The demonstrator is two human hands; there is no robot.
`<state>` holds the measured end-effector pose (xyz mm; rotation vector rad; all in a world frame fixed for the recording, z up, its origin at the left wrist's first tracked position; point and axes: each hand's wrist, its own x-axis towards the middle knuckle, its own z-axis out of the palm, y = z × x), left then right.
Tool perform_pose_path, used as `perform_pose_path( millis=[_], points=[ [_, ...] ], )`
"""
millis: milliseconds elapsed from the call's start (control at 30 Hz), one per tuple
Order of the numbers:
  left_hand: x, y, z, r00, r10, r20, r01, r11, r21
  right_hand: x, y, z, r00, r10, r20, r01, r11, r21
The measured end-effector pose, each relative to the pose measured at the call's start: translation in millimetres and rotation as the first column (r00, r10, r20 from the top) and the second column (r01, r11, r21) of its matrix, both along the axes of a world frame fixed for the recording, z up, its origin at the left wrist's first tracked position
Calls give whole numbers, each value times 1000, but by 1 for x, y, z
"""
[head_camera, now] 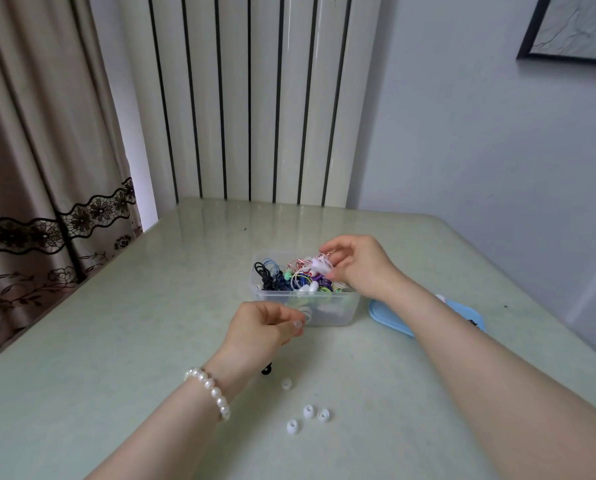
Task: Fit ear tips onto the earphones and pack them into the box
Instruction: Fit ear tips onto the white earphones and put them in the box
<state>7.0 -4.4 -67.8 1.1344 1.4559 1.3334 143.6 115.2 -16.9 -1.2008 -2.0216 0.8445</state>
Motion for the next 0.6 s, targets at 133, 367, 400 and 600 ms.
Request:
perform_pose_path(
  millis=[133,367,400,600],
  points=[
    [1,-1,0,1000,0,-28,0,1000,0,-4,-4,-6,956,-25,293,-32,981,191],
    [2,-1,-3,988,28,-150,-31,999,-19,-7,0,-8,882,8,472,-131,965,228],
    [2,-1,-2,986,27,-166,-29,999,-14,-5,0,-6,876,26,482,-143,968,207],
    [4,-4,-3,966,20,-257,-13,1000,26,30,4,18,985,-45,165,24,991,130]
  ],
)
